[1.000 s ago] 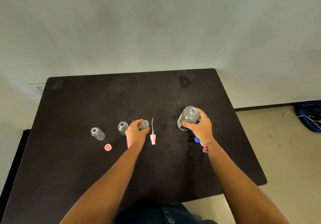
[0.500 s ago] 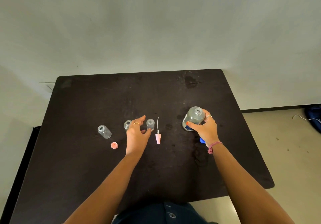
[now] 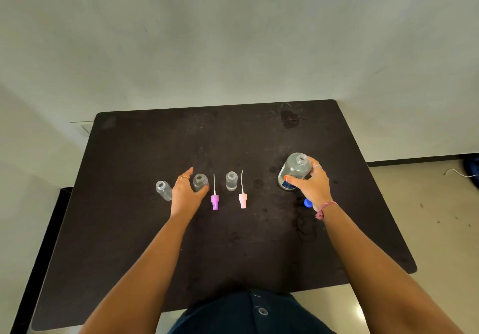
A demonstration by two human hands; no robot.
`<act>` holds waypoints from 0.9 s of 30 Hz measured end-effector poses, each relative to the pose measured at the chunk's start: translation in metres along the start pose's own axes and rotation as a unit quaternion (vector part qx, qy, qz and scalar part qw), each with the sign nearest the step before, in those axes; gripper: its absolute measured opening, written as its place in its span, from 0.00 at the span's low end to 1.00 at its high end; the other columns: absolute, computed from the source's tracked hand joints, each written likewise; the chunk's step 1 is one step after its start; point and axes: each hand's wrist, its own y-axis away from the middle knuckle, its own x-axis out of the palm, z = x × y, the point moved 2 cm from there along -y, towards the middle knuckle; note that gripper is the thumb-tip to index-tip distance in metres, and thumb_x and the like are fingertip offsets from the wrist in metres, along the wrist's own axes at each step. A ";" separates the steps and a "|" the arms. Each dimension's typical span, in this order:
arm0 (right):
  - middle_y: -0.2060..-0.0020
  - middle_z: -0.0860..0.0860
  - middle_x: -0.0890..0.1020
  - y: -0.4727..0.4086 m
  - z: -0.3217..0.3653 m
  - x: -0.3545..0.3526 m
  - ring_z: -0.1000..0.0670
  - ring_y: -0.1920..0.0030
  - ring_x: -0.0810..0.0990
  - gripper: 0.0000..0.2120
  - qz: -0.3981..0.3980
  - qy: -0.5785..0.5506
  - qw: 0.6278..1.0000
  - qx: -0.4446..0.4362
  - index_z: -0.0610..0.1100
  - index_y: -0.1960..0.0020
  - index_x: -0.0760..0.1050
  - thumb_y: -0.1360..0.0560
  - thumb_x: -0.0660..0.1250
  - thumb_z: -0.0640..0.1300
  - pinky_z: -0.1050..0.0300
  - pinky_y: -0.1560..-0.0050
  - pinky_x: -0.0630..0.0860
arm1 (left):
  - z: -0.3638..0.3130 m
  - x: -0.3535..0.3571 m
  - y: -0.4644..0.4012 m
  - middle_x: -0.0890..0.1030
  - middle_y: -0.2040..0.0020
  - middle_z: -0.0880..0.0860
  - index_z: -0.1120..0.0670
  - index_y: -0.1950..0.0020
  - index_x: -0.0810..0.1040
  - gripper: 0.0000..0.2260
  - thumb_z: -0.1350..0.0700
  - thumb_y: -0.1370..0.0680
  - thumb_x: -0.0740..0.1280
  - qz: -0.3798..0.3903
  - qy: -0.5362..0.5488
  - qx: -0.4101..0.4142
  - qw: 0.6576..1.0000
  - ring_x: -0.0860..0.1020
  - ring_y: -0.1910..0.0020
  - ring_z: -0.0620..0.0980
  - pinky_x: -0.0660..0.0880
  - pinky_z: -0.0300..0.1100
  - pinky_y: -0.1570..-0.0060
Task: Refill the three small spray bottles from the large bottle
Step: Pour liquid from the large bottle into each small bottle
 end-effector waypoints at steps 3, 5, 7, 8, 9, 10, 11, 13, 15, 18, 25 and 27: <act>0.41 0.52 0.76 -0.001 -0.001 0.001 0.50 0.40 0.75 0.36 -0.007 -0.009 1.000 0.004 0.48 0.32 0.69 0.36 0.80 0.40 0.59 0.45 0.74 | 0.009 0.004 -0.005 0.72 0.28 0.55 0.57 0.25 0.66 0.30 0.58 0.25 0.73 0.007 -0.003 -0.010 1.000 0.69 0.28 0.53 0.64 0.42 0.30; 0.41 0.52 0.77 0.000 -0.001 0.001 0.50 0.41 0.75 0.36 -0.015 -0.016 1.000 0.008 0.48 0.33 0.69 0.37 0.80 0.40 0.59 0.45 0.75 | 0.011 0.007 -0.007 0.74 0.31 0.56 0.56 0.27 0.69 0.27 0.60 0.25 0.72 0.005 -0.005 -0.015 1.000 0.72 0.32 0.53 0.66 0.41 0.33; 0.42 0.52 0.77 0.000 -0.001 0.002 0.50 0.41 0.76 0.35 -0.025 -0.023 0.999 0.008 0.47 0.33 0.70 0.37 0.80 0.40 0.57 0.44 0.76 | 0.013 0.008 -0.008 0.76 0.34 0.56 0.56 0.29 0.71 0.25 0.60 0.25 0.73 -0.003 0.000 -0.022 1.000 0.75 0.36 0.53 0.69 0.40 0.38; 0.42 0.52 0.77 0.000 -0.001 0.003 0.50 0.41 0.76 0.35 -0.030 -0.025 0.999 0.007 0.47 0.33 0.71 0.38 0.80 0.40 0.57 0.44 0.76 | 0.013 0.009 -0.008 0.77 0.35 0.56 0.56 0.29 0.72 0.25 0.60 0.25 0.73 -0.010 0.008 -0.028 1.000 0.76 0.38 0.53 0.70 0.39 0.40; 0.41 0.51 0.77 0.000 -0.001 0.004 0.50 0.41 0.76 0.35 -0.033 -0.028 0.999 0.005 0.47 0.33 0.71 0.38 0.80 0.39 0.58 0.44 0.76 | 0.013 0.008 -0.008 0.78 0.36 0.56 0.56 0.30 0.72 0.25 0.60 0.26 0.73 -0.020 0.019 -0.034 0.999 0.77 0.39 0.53 0.70 0.39 0.41; 0.41 0.51 0.78 0.000 0.000 0.004 0.51 0.41 0.76 0.36 -0.034 -0.030 0.999 0.003 0.46 0.33 0.71 0.38 0.80 0.39 0.58 0.45 0.76 | 0.012 0.007 -0.007 0.78 0.36 0.56 0.56 0.31 0.73 0.25 0.60 0.26 0.74 -0.031 0.031 -0.039 0.998 0.77 0.39 0.53 0.71 0.40 0.42; 0.41 0.51 0.78 0.000 -0.001 0.004 0.51 0.42 0.76 0.36 -0.035 -0.032 0.999 0.001 0.46 0.33 0.71 0.38 0.81 0.39 0.58 0.44 0.76 | 0.011 0.006 -0.007 0.78 0.37 0.55 0.56 0.31 0.73 0.24 0.60 0.26 0.74 -0.043 0.044 -0.040 0.997 0.77 0.38 0.53 0.71 0.40 0.41; 0.42 0.51 0.78 -0.002 0.000 0.004 0.50 0.42 0.77 0.35 -0.033 -0.025 0.999 -0.006 0.47 0.34 0.72 0.39 0.81 0.40 0.56 0.43 0.77 | 0.006 0.001 -0.006 0.77 0.37 0.54 0.54 0.33 0.74 0.24 0.59 0.27 0.75 -0.068 0.066 -0.022 0.995 0.77 0.38 0.52 0.72 0.41 0.40; 0.43 0.51 0.79 -0.005 0.003 0.003 0.50 0.42 0.77 0.35 -0.028 -0.015 0.999 -0.012 0.48 0.35 0.72 0.39 0.81 0.41 0.54 0.43 0.78 | -0.004 -0.005 -0.005 0.76 0.38 0.52 0.51 0.36 0.75 0.22 0.58 0.28 0.76 -0.093 0.092 0.010 0.991 0.76 0.39 0.49 0.72 0.42 0.39; 0.43 0.52 0.79 -0.008 0.013 -0.001 0.49 0.42 0.77 0.36 -0.030 -0.013 0.999 -0.023 0.49 0.35 0.72 0.40 0.82 0.43 0.55 0.45 0.79 | -0.027 -0.017 -0.002 0.75 0.39 0.52 0.46 0.42 0.73 0.20 0.57 0.29 0.76 -0.118 0.141 0.045 0.982 0.78 0.41 0.49 0.76 0.46 0.40; 0.43 0.53 0.78 -0.007 0.074 -0.022 0.50 0.43 0.78 0.36 -0.029 -0.029 0.996 -0.080 0.51 0.35 0.73 0.40 0.82 0.44 0.52 0.45 0.80 | -0.106 -0.043 0.011 0.76 0.38 0.50 0.35 0.46 0.71 0.21 0.56 0.27 0.75 -0.116 0.233 0.138 0.956 0.80 0.46 0.43 0.79 0.36 0.50; 0.45 0.54 0.79 -0.003 0.096 -0.031 0.51 0.45 0.79 0.35 -0.032 -0.041 0.993 -0.103 0.51 0.36 0.74 0.40 0.82 0.44 0.55 0.48 0.81 | -0.129 -0.048 0.015 0.79 0.41 0.48 0.37 0.44 0.72 0.20 0.56 0.26 0.75 -0.094 0.271 0.152 0.946 0.80 0.45 0.44 0.81 0.43 0.47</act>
